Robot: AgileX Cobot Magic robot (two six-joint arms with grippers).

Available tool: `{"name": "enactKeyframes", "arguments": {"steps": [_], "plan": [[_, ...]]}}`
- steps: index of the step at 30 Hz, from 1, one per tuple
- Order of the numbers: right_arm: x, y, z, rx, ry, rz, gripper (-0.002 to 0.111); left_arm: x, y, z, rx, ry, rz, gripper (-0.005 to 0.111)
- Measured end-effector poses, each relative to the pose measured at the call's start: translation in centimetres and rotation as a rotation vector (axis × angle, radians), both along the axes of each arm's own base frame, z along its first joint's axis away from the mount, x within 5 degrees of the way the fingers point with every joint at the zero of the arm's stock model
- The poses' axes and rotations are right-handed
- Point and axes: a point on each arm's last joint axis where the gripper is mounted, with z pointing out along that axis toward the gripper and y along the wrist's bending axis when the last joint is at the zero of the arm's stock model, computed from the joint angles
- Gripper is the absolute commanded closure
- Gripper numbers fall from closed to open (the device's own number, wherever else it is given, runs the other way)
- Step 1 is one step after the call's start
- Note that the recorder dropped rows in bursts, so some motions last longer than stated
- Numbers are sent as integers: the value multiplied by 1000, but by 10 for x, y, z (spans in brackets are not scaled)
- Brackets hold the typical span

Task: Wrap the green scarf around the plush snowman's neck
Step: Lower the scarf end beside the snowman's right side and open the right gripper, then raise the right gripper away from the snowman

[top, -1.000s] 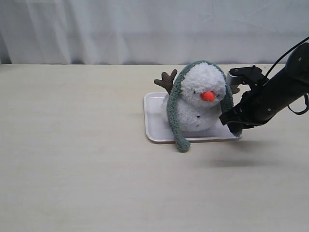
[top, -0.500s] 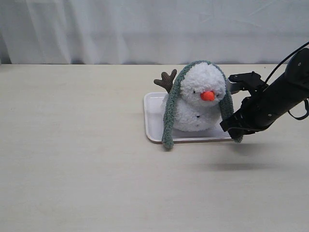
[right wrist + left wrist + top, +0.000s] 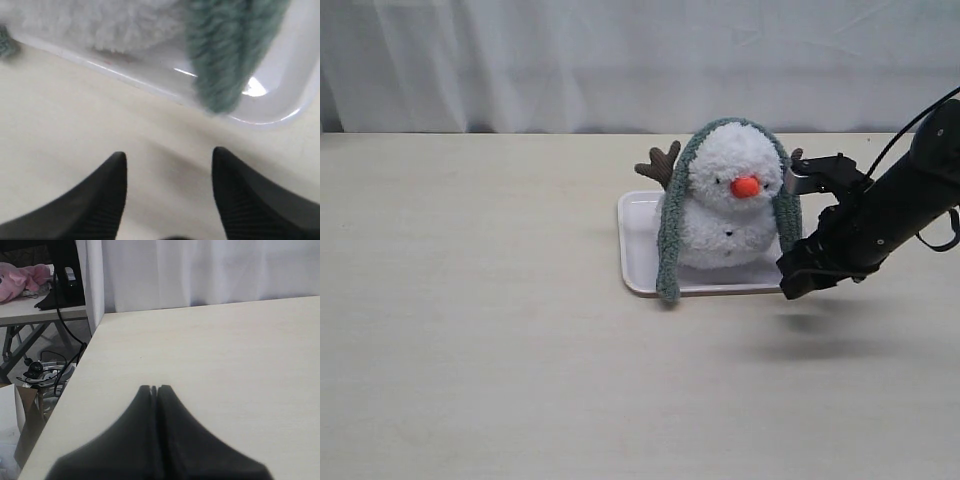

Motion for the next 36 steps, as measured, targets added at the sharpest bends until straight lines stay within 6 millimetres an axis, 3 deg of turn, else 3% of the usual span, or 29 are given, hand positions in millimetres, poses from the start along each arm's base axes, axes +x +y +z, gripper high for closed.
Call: {"name": "enactKeyframes", "arguments": {"steps": [4,7,17,22,29,32,36], "plan": [[-2,1,6,12,30,18,49,0,0,0,0,0,0,107],[-2,3,26,27,12,30,49,0,0,0,0,0,0,107],[-20,1,128,23,-262,62,50,0,0,0,0,0,0,107],[-31,-3,172,19,-495,2,71,0,0,0,0,0,0,107],[-37,-4,193,29,-612,-33,98,0,0,0,0,0,0,107],[-37,-3,194,58,-610,-45,104,0,0,0,0,0,0,107],[-39,0,193,79,-594,-23,104,0,0,0,0,0,0,107]]}}
